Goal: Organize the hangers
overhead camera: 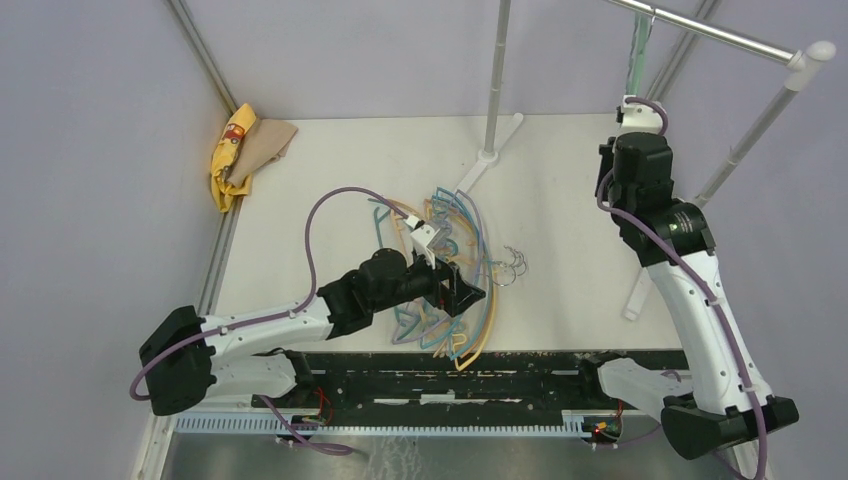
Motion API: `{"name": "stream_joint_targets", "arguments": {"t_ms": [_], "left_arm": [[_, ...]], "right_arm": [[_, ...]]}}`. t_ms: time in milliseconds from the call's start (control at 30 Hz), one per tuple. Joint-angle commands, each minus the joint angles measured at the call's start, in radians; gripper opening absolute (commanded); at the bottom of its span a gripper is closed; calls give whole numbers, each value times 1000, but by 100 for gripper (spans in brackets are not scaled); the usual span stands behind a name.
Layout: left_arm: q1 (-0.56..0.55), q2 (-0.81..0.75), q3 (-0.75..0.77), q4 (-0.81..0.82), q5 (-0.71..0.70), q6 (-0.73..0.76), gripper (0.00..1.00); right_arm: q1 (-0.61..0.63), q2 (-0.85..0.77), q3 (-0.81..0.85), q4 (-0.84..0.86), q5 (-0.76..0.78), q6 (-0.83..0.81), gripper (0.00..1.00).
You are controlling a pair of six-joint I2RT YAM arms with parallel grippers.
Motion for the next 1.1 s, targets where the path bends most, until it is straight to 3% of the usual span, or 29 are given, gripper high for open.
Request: {"name": "stream_joint_targets", "arguments": {"t_ms": [0, 233, 633, 1067], "left_arm": [[-3, -37, -21, 50, -30, 29, 99], [-3, -31, -28, 49, -34, 29, 99], [-3, 15, -35, 59, -25, 29, 99], [-3, 42, -29, 54, -8, 30, 99]], "right_arm": [[-102, 16, 51, 72, -58, 39, 1], [-204, 17, 43, 111, -145, 63, 1], [-219, -58, -3, 127, -188, 87, 1], [-249, -33, 3, 72, -65, 113, 1]]}}
